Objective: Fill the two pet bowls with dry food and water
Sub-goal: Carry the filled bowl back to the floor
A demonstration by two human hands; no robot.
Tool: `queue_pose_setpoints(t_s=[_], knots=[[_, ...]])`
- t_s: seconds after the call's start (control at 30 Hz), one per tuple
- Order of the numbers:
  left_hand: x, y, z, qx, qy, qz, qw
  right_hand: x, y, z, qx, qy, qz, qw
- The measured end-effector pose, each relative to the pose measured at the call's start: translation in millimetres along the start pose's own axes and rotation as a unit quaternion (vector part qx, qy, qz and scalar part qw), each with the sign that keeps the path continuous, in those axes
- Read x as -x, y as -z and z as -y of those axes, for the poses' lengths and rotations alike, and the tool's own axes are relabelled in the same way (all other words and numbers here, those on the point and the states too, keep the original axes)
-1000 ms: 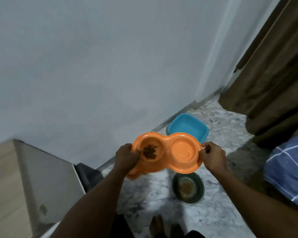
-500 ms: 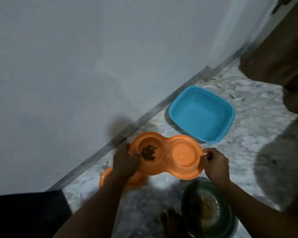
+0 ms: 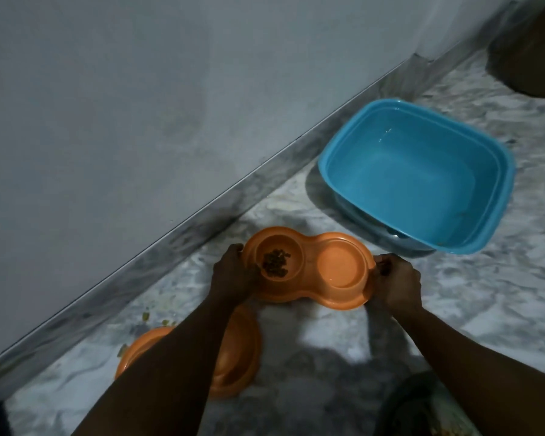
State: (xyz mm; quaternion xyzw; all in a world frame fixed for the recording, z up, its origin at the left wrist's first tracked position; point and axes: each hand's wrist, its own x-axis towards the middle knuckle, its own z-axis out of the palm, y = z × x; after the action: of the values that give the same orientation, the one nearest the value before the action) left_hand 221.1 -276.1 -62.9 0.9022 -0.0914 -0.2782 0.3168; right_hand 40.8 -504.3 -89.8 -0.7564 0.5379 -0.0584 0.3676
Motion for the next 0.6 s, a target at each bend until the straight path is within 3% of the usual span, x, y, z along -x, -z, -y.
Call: queue_pose_setpoints(t_s=[0.33,0.47,0.6], knots=[[-11.2,-14.1,15.5,-0.028,-0.011,0.034,0.999,-18.3,-24.9,-7.5,0.052,0.021,-0.017,0.998],[3.6,-3.9,19.9,-0.018,-0.011,-0.002,1.0,-4.0,-31.1,4.0,0.065,0.143,-0.084,0.984],[29.1,16.5,48.5,-0.011,-0.006,-0.097,0.995,35.0,-48.9,41.4,0.024,0.273,-0.056,0.96]])
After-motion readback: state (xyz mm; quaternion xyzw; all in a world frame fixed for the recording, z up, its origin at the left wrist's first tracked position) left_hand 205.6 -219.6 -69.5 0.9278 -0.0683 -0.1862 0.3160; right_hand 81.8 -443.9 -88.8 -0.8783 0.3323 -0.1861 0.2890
